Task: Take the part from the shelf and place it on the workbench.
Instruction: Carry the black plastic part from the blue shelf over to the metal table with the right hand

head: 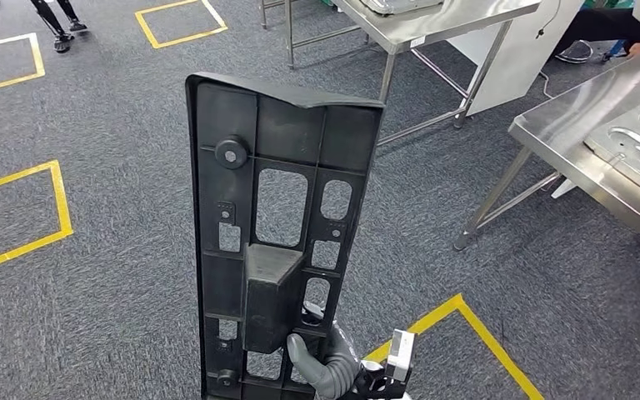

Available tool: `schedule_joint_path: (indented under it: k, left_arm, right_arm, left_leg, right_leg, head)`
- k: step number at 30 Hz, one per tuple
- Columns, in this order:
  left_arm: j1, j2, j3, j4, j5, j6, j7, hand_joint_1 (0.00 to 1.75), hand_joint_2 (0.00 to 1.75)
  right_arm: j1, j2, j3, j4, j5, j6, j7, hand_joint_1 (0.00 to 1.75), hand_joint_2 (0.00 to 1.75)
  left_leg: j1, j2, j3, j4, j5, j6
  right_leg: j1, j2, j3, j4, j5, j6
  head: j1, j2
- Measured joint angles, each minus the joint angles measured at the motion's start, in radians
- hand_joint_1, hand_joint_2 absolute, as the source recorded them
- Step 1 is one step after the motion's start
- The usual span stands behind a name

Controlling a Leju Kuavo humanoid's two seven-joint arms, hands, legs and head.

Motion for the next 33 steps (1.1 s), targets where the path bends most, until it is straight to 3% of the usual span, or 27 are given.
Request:
schedule_joint_path:
  k: [1,3,5,6,7,8,10,12,14,16,18,20,21,22,23,25,27,29,31,33]
  left_arm:
    - [-0.001,0.000,0.000,0.000,0.000,0.000,0.000,0.00,0.00]
    - [0.001,-0.001,0.000,0.000,0.000,0.000,-0.001,0.00,0.00]
    - [0.005,0.000,0.000,0.000,-0.001,0.000,0.000,0.00,0.00]
    - [0.005,0.000,0.000,0.000,-0.001,0.000,0.000,0.00,0.00]
    - [0.003,0.000,0.001,0.000,-0.002,-0.001,0.000,0.00,0.00]
    - [0.002,0.000,0.001,0.000,-0.002,-0.001,-0.001,0.00,0.00]
    - [-0.001,-0.002,0.001,0.000,-0.002,-0.002,0.000,0.00,0.00]
    - [-0.002,-0.003,0.001,0.000,-0.002,-0.002,0.000,0.00,0.00]
    - [-0.005,-0.003,0.001,0.000,-0.002,-0.002,0.002,0.00,0.00]
    - [-0.009,-0.003,0.001,0.000,-0.002,-0.001,0.002,0.00,0.00]
    - [-0.008,-0.002,0.001,0.000,-0.002,0.000,0.003,0.00,0.00]
    - [-0.003,-0.002,0.001,0.000,-0.002,0.002,0.005,0.00,0.00]
    - [-0.001,-0.002,0.001,0.000,-0.002,0.002,0.006,0.00,0.00]
    - [-0.001,-0.002,0.001,0.000,-0.002,0.003,0.007,0.00,0.00]
    - [-0.002,-0.001,0.001,0.000,-0.002,0.004,0.008,0.00,0.00]
    - [-0.003,-0.001,0.001,0.000,-0.002,0.005,0.009,0.00,0.00]
    - [-0.005,-0.001,0.001,0.000,-0.002,0.006,0.011,0.00,0.00]
    - [-0.009,-0.001,0.001,0.000,-0.002,0.007,0.012,0.00,0.00]
    - [-0.011,-0.002,0.001,0.000,-0.002,0.007,0.012,0.00,0.00]
    - [-0.010,-0.003,0.001,0.000,-0.002,0.006,0.012,0.00,0.00]
  right_arm:
    - [-0.001,0.000,0.000,-0.001,0.000,0.000,0.000,1.75,1.75]
    - [-0.002,0.000,0.000,-0.002,0.000,0.000,0.000,1.75,1.75]
    - [-0.001,-0.001,0.000,-0.002,0.000,0.000,0.000,1.75,1.75]
    - [0.000,-0.001,0.000,-0.002,0.000,0.000,0.000,1.75,1.75]
    - [0.000,-0.002,0.000,-0.002,0.000,0.000,0.000,1.75,1.75]
    - [0.000,-0.002,0.000,-0.002,0.000,0.000,0.000,1.75,1.75]
    - [-0.002,-0.002,0.000,-0.004,0.000,0.000,0.000,1.75,1.75]
    - [-0.003,-0.002,0.000,-0.006,0.000,0.000,0.000,1.75,1.75]
    - [-0.002,-0.001,-0.001,-0.007,0.000,0.000,0.000,1.75,1.75]
    - [-0.002,0.000,-0.002,-0.008,0.001,0.001,0.000,1.75,1.75]
    - [-0.004,0.002,-0.002,-0.008,0.001,0.001,0.000,1.75,1.75]
    - [-0.004,0.003,-0.002,-0.006,0.001,0.001,0.000,1.75,1.75]
    - [-0.003,0.003,-0.002,-0.006,0.001,0.001,0.001,1.75,1.75]
    - [-0.003,0.003,-0.002,-0.005,0.001,0.001,0.001,1.75,1.75]
    - [-0.002,0.003,-0.002,-0.005,0.001,0.001,0.002,1.75,1.75]
    - [-0.003,0.004,-0.002,-0.004,0.001,0.001,0.002,1.75,1.75]
    - [-0.004,0.005,-0.002,-0.005,0.001,0.001,0.002,1.75,1.75]
    - [-0.003,0.006,-0.002,-0.005,0.001,0.002,0.002,1.75,1.75]
    - [-0.003,0.005,-0.003,-0.005,0.002,0.002,0.002,1.75,1.75]
    - [-0.005,0.005,-0.003,-0.005,0.002,0.002,0.002,1.75,1.75]
  left_leg:
    - [0.000,0.012,0.001,-0.004,0.002,0.007]
    - [-0.003,0.038,0.002,-0.006,0.001,0.015]
    - [-0.008,0.067,0.002,-0.006,-0.002,0.018]
    - [-0.010,0.081,0.003,-0.006,-0.003,0.019]
    - [-0.011,0.093,0.005,-0.006,-0.005,0.019]
    - [-0.013,0.104,0.008,-0.006,-0.007,0.018]
    - [-0.018,0.123,0.016,-0.006,-0.013,0.014]
    - [-0.020,0.142,0.021,-0.006,-0.019,0.005]
    - [-0.020,0.158,0.025,-0.007,-0.023,-0.005]
    - [-0.018,0.127,0.019,0.023,-0.047,-0.014]
    - [-0.014,0.072,-0.026,0.130,-0.106,-0.021]
    - [-0.011,0.054,-0.092,0.258,-0.154,-0.027]
    - [-0.010,0.053,-0.110,0.285,-0.152,-0.028]
    - [-0.008,0.052,-0.110,0.270,-0.128,-0.030]
    - [-0.006,0.047,-0.091,0.217,-0.088,-0.031]
    - [0.000,0.010,-0.037,0.080,-0.020,-0.032]
    - [0.002,-0.019,-0.012,0.018,-0.004,-0.025]
    - [-0.001,-0.009,-0.011,0.014,-0.003,-0.009]
    - [0.000,0.011,-0.009,0.007,0.002,0.005]
    - [-0.001,0.036,-0.007,0.002,0.003,0.015]
  right_leg:
    - [0.001,-0.027,-0.015,0.030,-0.019,0.004]
    - [0.002,-0.087,-0.074,0.150,-0.079,0.010]
    - [0.000,-0.106,-0.134,0.265,-0.118,0.014]
    - [0.000,-0.110,-0.142,0.277,-0.112,0.014]
    - [0.001,-0.114,-0.126,0.246,-0.088,0.011]
    - [0.004,-0.127,-0.091,0.179,-0.052,0.005]
    - [0.017,-0.178,-0.016,0.037,-0.003,-0.012]
    - [0.029,-0.202,0.009,-0.018,0.005,-0.025]
    - [0.027,-0.176,0.009,-0.023,0.009,-0.031]
    - [0.018,-0.151,0.016,-0.035,0.017,-0.039]
    - [0.012,-0.126,0.021,-0.040,0.021,-0.046]
    - [0.011,-0.098,0.021,-0.038,0.020,-0.048]
    - [0.011,-0.083,0.021,-0.035,0.019,-0.047]
    - [0.009,-0.067,0.022,-0.032,0.018,-0.045]
    - [0.007,-0.052,0.022,-0.028,0.015,-0.041]
    - [0.005,-0.025,0.019,-0.015,0.008,-0.032]
    - [0.004,-0.006,0.009,-0.006,0.006,-0.020]
    - [0.001,0.010,0.002,-0.008,0.009,-0.008]
    - [0.002,-0.013,-0.008,0.012,-0.006,0.004]
    - [0.003,-0.071,-0.053,0.106,-0.058,0.012]
  head:
    - [0.000,0.000]
    - [0.000,0.000]
    - [0.000,0.000]
    - [0.000,0.000]
    - [0.000,0.000]
    - [0.000,0.000]
    - [0.000,0.000]
    - [0.000,0.000]
    - [0.000,0.000]
    - [0.000,0.000]
    - [0.000,0.000]
    - [0.000,0.000]
    - [0.000,0.000]
    - [0.000,0.000]
    - [0.000,0.000]
    - [0.000,0.000]
    - [0.000,0.000]
    - [0.000,0.000]
    - [0.000,0.000]
    - [0.000,0.000]
